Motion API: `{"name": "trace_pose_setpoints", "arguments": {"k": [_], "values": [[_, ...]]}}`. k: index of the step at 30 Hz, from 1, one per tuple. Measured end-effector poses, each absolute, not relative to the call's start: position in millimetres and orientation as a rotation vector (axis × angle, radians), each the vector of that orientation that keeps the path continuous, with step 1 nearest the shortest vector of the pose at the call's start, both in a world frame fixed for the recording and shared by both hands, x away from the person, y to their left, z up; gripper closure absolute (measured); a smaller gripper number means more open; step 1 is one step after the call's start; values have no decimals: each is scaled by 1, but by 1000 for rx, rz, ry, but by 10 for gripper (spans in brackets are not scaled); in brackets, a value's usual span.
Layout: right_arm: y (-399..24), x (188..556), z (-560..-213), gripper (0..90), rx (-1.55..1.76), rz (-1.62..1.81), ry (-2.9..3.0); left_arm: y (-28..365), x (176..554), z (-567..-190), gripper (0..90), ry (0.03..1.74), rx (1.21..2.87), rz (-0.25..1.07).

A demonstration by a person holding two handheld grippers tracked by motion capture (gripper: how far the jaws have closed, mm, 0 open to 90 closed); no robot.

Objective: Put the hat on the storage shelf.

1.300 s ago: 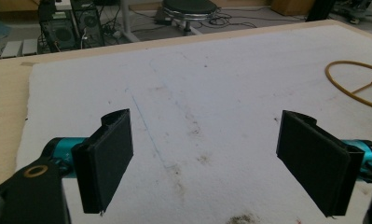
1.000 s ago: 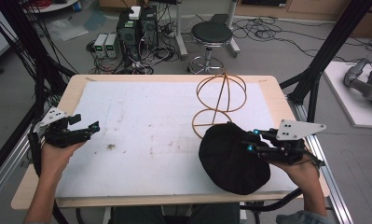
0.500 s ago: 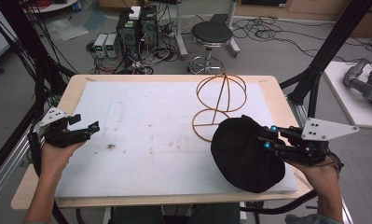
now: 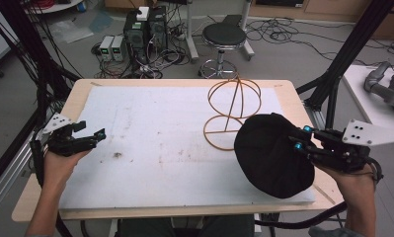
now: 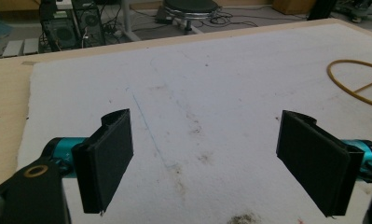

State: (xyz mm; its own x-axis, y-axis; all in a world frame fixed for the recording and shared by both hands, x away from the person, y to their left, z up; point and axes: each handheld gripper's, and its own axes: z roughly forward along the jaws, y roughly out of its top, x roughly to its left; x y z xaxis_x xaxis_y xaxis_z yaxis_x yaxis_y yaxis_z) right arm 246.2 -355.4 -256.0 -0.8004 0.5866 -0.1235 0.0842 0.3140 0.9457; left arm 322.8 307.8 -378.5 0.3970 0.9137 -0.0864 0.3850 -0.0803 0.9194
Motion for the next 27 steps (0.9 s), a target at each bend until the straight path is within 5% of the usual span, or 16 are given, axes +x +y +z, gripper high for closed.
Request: {"name": "trace_pose_setpoints", "arguments": {"k": [27], "values": [[-340, 287, -184, 678, 731, 1493, 1919, 307, 322, -377, 188, 1147, 1660, 662]]}}
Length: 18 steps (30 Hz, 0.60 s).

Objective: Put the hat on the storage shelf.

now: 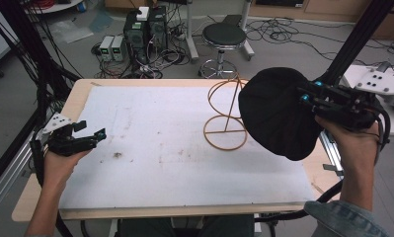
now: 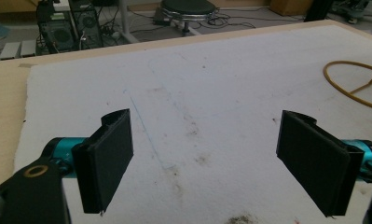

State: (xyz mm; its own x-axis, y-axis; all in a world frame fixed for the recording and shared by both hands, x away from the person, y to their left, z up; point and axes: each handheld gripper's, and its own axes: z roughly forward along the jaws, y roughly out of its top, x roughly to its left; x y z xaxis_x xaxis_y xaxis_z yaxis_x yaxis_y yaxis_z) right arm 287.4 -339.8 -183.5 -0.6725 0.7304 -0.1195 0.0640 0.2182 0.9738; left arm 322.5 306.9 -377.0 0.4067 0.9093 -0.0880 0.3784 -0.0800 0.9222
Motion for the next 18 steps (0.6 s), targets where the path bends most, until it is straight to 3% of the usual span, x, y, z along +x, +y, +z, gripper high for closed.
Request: {"name": "trace_pose_setpoints", "arguments": {"k": [18], "values": [[-306, 331, -173, 679, 837, 1498, 1837, 308, 323, -377, 188, 1144, 1656, 665]]}}
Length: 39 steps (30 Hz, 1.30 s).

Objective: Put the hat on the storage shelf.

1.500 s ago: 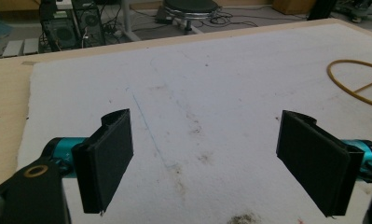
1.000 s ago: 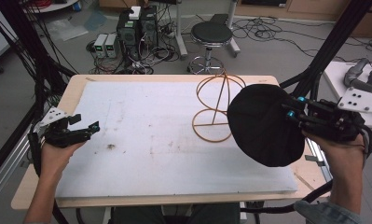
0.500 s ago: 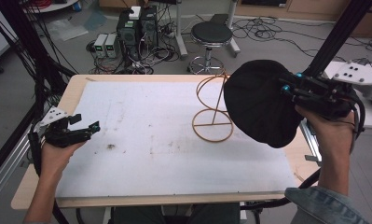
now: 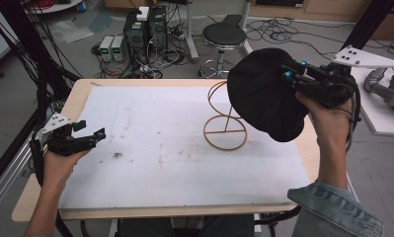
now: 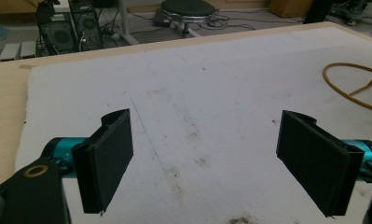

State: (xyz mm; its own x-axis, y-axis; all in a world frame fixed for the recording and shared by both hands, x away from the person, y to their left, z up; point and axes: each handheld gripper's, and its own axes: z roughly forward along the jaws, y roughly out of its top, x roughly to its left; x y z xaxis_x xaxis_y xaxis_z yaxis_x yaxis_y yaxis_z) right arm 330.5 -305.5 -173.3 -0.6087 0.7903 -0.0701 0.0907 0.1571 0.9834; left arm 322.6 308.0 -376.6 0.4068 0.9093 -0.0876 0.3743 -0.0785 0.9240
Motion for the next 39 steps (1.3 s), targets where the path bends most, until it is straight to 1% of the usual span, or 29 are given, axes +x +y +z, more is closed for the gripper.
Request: {"name": "trace_pose_setpoints", "arguments": {"k": [10, 21, 30, 39], "values": [[-279, 354, -183, 678, 877, 1451, 1863, 309, 322, -376, 189, 1145, 1656, 664], [-253, 372, -195, 674, 908, 1386, 1925, 309, 323, -376, 189, 1143, 1657, 662], [-242, 380, -211, 670, 912, 1345, 1956, 310, 323, -376, 191, 1142, 1654, 660], [-233, 388, -217, 665, 932, 1302, 1978, 311, 322, -376, 191, 1143, 1651, 661]]}}
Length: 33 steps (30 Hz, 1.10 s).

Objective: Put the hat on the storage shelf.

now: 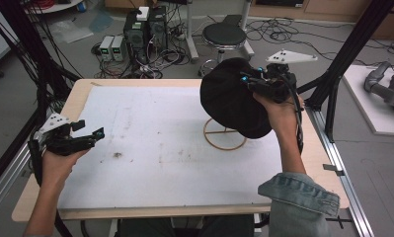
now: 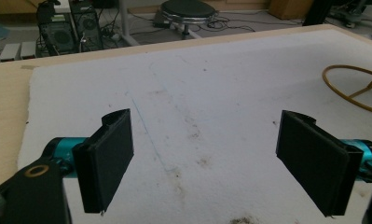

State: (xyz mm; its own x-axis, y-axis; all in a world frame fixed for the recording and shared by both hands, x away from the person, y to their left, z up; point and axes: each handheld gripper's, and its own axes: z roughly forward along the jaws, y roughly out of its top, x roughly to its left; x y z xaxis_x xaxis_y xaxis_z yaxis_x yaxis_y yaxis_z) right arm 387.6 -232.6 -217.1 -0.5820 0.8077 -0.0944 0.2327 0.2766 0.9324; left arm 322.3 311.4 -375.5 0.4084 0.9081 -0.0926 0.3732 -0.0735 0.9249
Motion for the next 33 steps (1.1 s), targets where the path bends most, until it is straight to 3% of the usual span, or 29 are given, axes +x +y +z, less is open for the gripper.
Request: {"name": "trace_pose_setpoints", "arguments": {"k": [14, 33], "values": [[-231, 394, -233, 650, 982, 1324, 1958, 312, 322, -375, 192, 1145, 1647, 660], [-229, 394, -244, 531, 984, 1328, 1947, 313, 321, -374, 191, 1144, 1643, 661]]}}
